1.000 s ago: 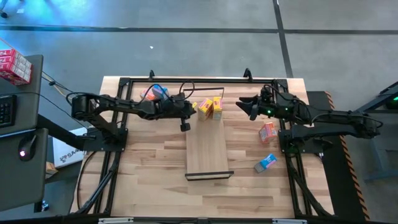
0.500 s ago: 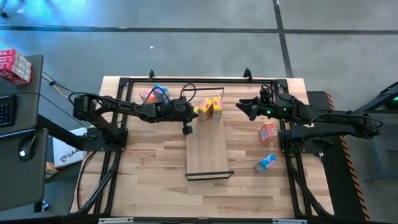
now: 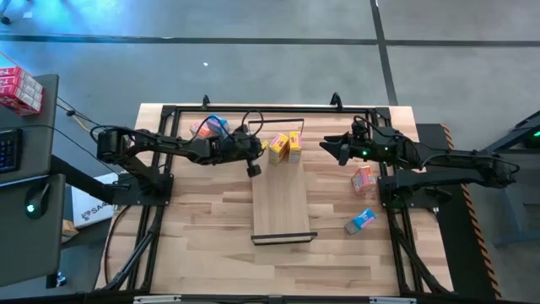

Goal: Stack cereal on shelf
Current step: Stack the yellow cereal box on the shelf aligned with the other yellow cereal box

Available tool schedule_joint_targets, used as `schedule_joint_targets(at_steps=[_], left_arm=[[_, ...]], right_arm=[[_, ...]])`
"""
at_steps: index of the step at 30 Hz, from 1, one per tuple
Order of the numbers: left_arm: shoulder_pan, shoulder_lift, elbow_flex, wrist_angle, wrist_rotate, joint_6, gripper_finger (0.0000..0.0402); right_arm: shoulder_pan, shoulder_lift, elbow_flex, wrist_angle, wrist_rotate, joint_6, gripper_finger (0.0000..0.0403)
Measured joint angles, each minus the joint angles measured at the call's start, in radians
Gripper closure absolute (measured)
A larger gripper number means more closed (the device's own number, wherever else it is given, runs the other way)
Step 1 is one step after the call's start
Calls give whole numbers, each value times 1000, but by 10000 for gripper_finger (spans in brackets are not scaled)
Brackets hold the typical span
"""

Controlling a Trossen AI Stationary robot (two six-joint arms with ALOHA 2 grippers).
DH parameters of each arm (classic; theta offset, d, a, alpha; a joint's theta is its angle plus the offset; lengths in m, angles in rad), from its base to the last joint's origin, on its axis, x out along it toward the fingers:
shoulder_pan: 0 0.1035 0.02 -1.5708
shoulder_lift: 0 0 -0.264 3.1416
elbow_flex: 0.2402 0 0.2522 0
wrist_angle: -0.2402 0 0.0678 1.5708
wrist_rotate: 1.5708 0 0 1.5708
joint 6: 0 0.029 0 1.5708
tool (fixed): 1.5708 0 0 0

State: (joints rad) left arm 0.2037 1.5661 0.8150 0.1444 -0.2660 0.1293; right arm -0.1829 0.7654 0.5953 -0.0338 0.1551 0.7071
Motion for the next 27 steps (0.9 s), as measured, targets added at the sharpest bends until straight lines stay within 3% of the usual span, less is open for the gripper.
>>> schedule_joint_targets(at_steps=[6, 27], left_arm=[[-4, 0, 0, 49, 64, -22, 401], [-55, 0, 0, 110, 44, -173, 401]], right_arm=[[0, 0, 0, 0, 0, 0, 162], [0, 0, 0, 0, -1, 0, 162]])
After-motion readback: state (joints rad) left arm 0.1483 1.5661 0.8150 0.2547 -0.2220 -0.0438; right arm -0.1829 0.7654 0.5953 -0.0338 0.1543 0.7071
